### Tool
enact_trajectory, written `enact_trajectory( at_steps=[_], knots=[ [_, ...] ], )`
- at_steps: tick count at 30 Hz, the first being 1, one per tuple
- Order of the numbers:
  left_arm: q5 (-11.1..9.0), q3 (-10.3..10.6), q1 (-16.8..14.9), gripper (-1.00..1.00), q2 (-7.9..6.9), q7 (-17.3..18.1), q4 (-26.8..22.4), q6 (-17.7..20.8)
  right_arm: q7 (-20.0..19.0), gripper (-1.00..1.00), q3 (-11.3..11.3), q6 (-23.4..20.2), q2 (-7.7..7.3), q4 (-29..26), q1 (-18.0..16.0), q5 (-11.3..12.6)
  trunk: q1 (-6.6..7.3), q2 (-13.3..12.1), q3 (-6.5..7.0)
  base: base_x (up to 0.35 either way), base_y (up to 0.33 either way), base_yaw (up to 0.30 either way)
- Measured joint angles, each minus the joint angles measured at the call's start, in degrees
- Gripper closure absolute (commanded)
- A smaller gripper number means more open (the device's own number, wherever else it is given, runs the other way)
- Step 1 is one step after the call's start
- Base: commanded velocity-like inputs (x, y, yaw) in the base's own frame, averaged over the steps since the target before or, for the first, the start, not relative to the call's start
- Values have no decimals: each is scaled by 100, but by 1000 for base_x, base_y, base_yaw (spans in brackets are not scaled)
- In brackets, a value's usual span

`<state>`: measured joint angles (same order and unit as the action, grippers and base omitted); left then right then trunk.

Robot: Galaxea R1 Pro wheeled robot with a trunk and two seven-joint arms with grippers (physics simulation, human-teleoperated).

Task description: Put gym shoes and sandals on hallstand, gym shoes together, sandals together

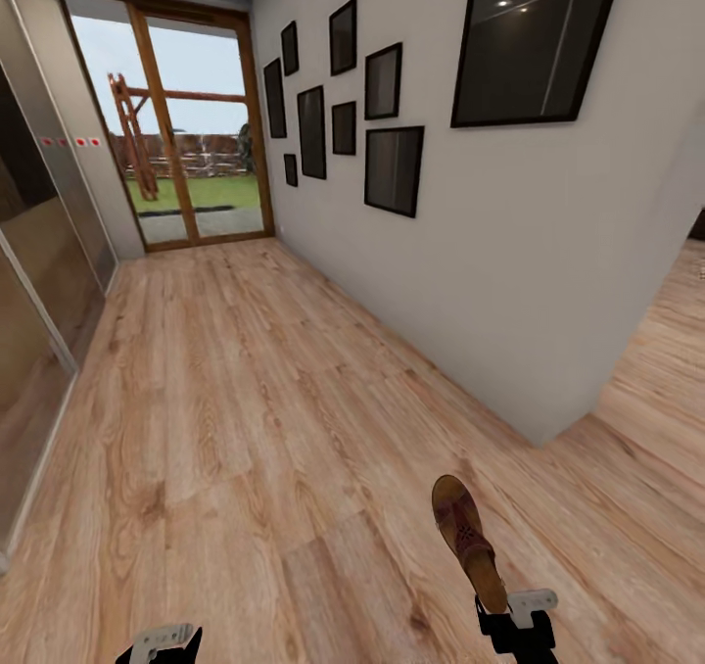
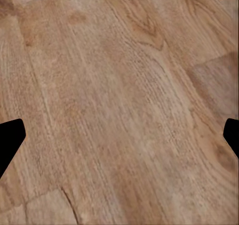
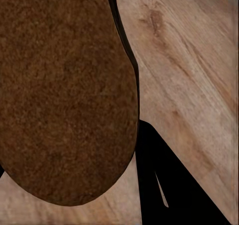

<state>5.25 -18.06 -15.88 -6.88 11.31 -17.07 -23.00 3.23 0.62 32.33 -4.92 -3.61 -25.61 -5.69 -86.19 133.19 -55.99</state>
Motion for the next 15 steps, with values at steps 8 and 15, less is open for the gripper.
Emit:
enact_trajectory(
  at_steps=[8, 15],
  knots=[
    [0, 0, 0, -100, 0, 0, 0, 0, 0, 100, 1, 2, 0, 1, 0, 0, 0, 0, -32, 0, 0, -263],
    [-3, -2, 0, -100, 0, 0, 0, 0, 0, 100, 2, 1, 0, 4, 0, 0, 0, 0, -60, 0, 0, -263]
  ],
)
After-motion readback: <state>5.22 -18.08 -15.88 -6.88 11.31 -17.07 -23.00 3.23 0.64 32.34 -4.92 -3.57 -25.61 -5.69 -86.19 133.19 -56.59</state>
